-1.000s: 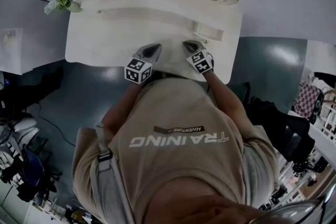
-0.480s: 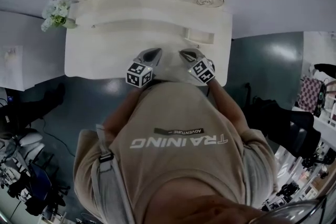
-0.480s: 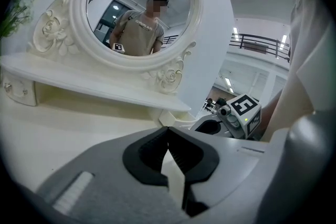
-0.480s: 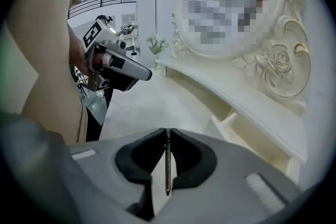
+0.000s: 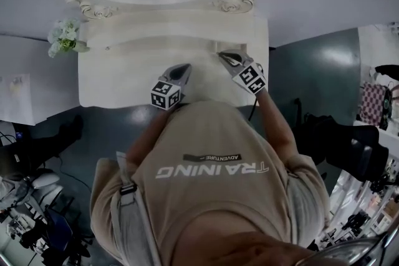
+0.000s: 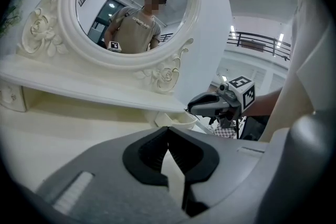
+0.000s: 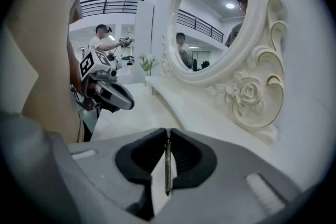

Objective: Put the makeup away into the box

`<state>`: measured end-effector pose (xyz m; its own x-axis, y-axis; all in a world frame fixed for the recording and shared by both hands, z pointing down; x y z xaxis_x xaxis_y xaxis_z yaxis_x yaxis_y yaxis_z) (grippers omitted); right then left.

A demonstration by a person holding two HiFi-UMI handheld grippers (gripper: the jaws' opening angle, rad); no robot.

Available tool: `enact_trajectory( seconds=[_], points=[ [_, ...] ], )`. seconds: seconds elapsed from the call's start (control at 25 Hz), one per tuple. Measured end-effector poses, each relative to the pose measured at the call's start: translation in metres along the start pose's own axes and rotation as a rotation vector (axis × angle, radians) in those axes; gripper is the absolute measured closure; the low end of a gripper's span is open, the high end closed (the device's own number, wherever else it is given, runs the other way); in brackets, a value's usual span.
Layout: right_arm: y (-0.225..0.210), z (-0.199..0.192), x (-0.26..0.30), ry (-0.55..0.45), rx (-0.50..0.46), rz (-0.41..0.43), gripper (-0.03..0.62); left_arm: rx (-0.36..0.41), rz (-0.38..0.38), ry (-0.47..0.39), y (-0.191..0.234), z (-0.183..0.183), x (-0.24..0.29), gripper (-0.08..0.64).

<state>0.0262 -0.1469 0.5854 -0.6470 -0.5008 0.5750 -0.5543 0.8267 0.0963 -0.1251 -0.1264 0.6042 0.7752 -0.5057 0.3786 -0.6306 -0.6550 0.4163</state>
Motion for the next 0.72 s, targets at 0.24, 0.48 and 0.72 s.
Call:
enact_trajectory(
  seconds=[0.24, 0.48, 0.72],
  points=[
    [-0.033, 0.002, 0.0, -0.007, -0.016, -0.017, 0.555, 0.013, -0.006, 0.0, 0.0, 0.008, 0.008, 0.554],
    [-0.037, -0.014, 0.016, 0.038, -0.092, 0.061, 0.555, 0.014, 0.015, 0.005, 0.002, 0.009, 0.008, 0.554],
    [-0.032, -0.035, 0.024, 0.139, -0.199, 0.119, 0.555, 0.017, 0.05, 0.022, -0.004, 0.007, -0.001, 0.554]
  ],
)
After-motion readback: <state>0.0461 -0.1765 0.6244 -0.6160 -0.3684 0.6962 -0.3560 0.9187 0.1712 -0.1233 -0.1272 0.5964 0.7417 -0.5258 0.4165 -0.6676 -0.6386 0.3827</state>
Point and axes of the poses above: the fingertips, and each gripper's own axes: x forward along the fingers, y to its left, z out of its top, the point moved 3 cm from there along -x, backward along the fingers, and after that the axes turned 1 degree about -x, right-handed, at the moved point
